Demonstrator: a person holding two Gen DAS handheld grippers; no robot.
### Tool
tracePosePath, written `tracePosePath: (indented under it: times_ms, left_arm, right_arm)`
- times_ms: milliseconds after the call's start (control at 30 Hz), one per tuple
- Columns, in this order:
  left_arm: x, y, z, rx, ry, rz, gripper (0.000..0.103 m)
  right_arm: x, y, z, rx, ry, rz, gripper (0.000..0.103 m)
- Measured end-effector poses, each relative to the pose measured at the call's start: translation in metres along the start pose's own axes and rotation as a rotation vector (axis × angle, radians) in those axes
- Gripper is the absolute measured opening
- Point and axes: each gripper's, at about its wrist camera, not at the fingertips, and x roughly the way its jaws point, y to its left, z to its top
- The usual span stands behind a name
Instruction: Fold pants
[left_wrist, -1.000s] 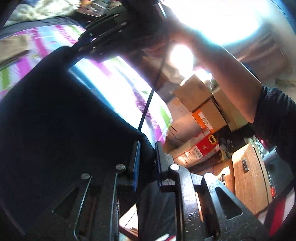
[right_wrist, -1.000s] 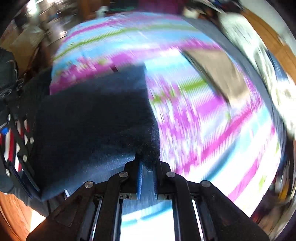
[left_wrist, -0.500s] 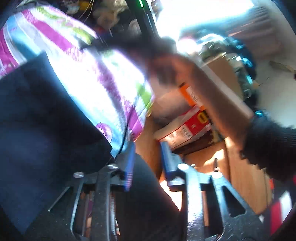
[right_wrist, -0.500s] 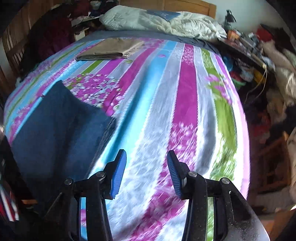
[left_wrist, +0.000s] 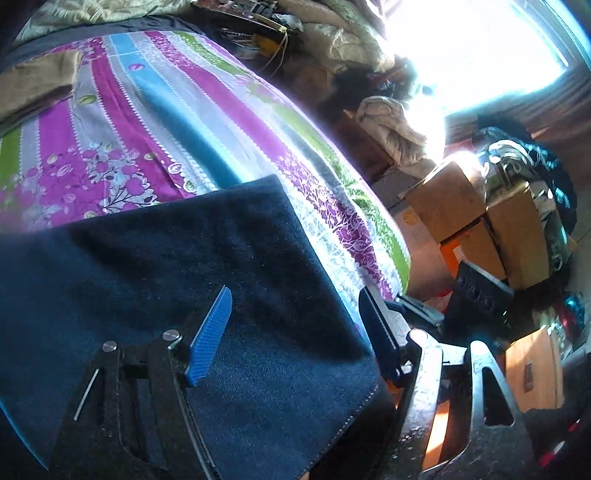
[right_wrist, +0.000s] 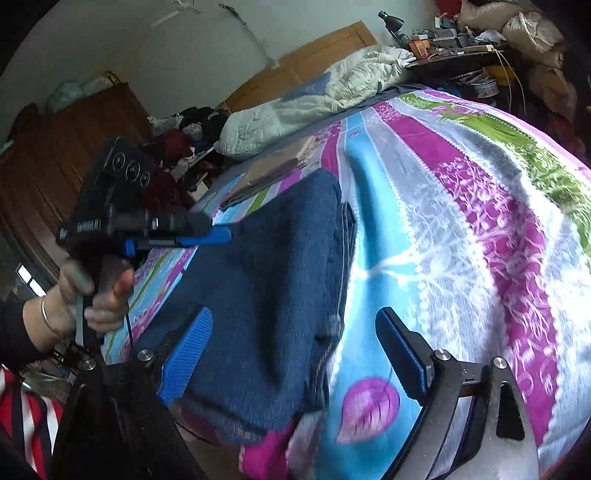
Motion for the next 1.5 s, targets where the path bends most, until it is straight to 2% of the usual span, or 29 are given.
tracePosePath:
  times_ms: [67,133,167,233,300,333,367,467,533,600,667,700,733,767,800,833,867,900,933,967,1033,1100,1167,1267,1333,1367,1400,1433,1500]
  left_arm:
    - [0.01,-0.011,-0.006,0.038,0.025,0.042,0.071]
    - [0.014,-0.004,-0.009,0.003,0.022,0.101,0.068]
    - [0.012,0.004,-0.014,-0.04,0.014,0.092,0.068]
    - [0.0,0.016,-0.024,-0.127,-0.03,0.108,0.068]
    - [-0.017,0.024,-0.036,-0.168,-0.081,0.121,0.07]
    - [-0.025,0.027,-0.042,-0.176,-0.093,0.135,0.07]
    - [-0.032,0.03,-0.048,-0.182,-0.097,0.152,0.07]
    - [-0.046,0.038,-0.057,-0.186,-0.103,0.183,0.07]
    - [-0.047,0.038,-0.056,-0.193,-0.112,0.195,0.07]
    - [-0.05,0.04,-0.055,-0.196,-0.129,0.2,0.07]
    - [-0.049,0.043,-0.047,-0.183,-0.141,0.202,0.07]
    - [-0.045,0.04,-0.041,-0.165,-0.146,0.189,0.07]
    - [-0.04,0.035,-0.035,-0.142,-0.151,0.16,0.07]
    - [-0.031,0.031,-0.028,-0.118,-0.149,0.137,0.07]
    - [-0.022,0.03,-0.022,-0.103,-0.141,0.131,0.071]
    - [-0.01,0.033,-0.017,-0.093,-0.126,0.143,0.073]
    - [0.004,0.042,-0.012,-0.088,-0.097,0.204,0.075]
    - [0.017,0.053,-0.011,-0.097,-0.058,0.266,0.075]
    - [0.028,0.064,-0.012,-0.113,-0.014,0.291,0.071]
    - [0.03,0.066,-0.014,-0.099,-0.016,0.29,0.073]
    - [0.033,0.055,-0.016,-0.021,-0.017,0.333,0.076]
    - [0.043,0.045,-0.017,0.056,0.008,0.386,0.082]
    - [0.045,0.038,-0.011,0.034,0.024,0.404,0.082]
    - [0.031,0.017,0.0,-0.031,-0.043,0.211,0.078]
    - [0.032,-0.009,0.01,0.029,-0.084,0.12,0.078]
    - [0.038,-0.017,0.016,0.061,-0.083,0.055,0.079]
    - [0.048,-0.02,0.022,0.083,-0.071,0.017,0.079]
    - [0.061,-0.02,0.03,0.096,-0.059,0.011,0.072]
    - [0.094,0.001,0.049,0.056,-0.012,0.001,0.063]
  right_arm:
    - [0.027,-0.011,0.032,0.044,0.026,0.036,0.094]
    - [0.059,-0.019,0.065,0.083,0.069,0.084,0.094]
    - [0.078,-0.023,0.078,0.111,0.123,0.099,0.086]
    - [0.108,-0.032,0.097,0.173,0.191,0.175,0.078]
    - [0.127,-0.044,0.108,0.226,0.215,0.164,0.072]
    - [0.132,-0.046,0.114,0.218,0.211,0.18,0.061]
    - [0.138,-0.048,0.119,0.21,0.212,0.17,0.058]
    - [0.159,-0.056,0.122,0.258,0.305,0.129,0.058]
    - [0.162,-0.056,0.12,0.249,0.321,0.085,0.058]
    - [0.155,-0.046,0.123,0.171,0.271,0.052,0.027]
    - [0.135,-0.015,0.13,-0.001,0.139,0.075,0.016]
    - [0.131,0.001,0.131,-0.109,0.076,0.046,0.016]
    - [0.141,0.006,0.13,-0.174,0.097,-0.068,0.016]
    - [0.162,0.0,0.127,-0.204,0.182,-0.202,0.026]
    - [0.177,-0.016,0.123,-0.16,0.264,-0.276,0.034]
    - [0.171,-0.031,0.122,-0.077,0.251,-0.257,0.039]
    - [0.151,-0.043,0.123,0.021,0.169,-0.216,0.04]
    - [0.123,-0.052,0.122,0.098,0.071,-0.2,0.046]
    - [0.096,-0.055,0.118,0.129,0.005,-0.225,0.055]
    - [0.073,-0.055,0.111,0.12,-0.014,-0.246,0.059]
    - [0.04,-0.046,0.088,0.084,0.0,-0.24,0.059]
    - [0.024,-0.034,0.054,0.078,0.057,-0.191,0.059]
    - [0.023,-0.015,0.022,0.076,0.088,-0.188,0.059]
    - [0.014,0.002,-0.02,0.106,0.072,-0.174,0.059]
    - [0.009,0.007,-0.04,0.147,0.042,-0.162,0.057]
    - [0.01,0.008,-0.047,0.163,0.038,-0.154,0.047]
    - [0.014,0.009,-0.052,0.165,0.037,-0.179,0.044]
    - [0.018,0.008,-0.056,0.159,0.043,-0.212,0.042]
    - [0.022,-0.001,-0.058,0.189,0.033,-0.218,0.038]
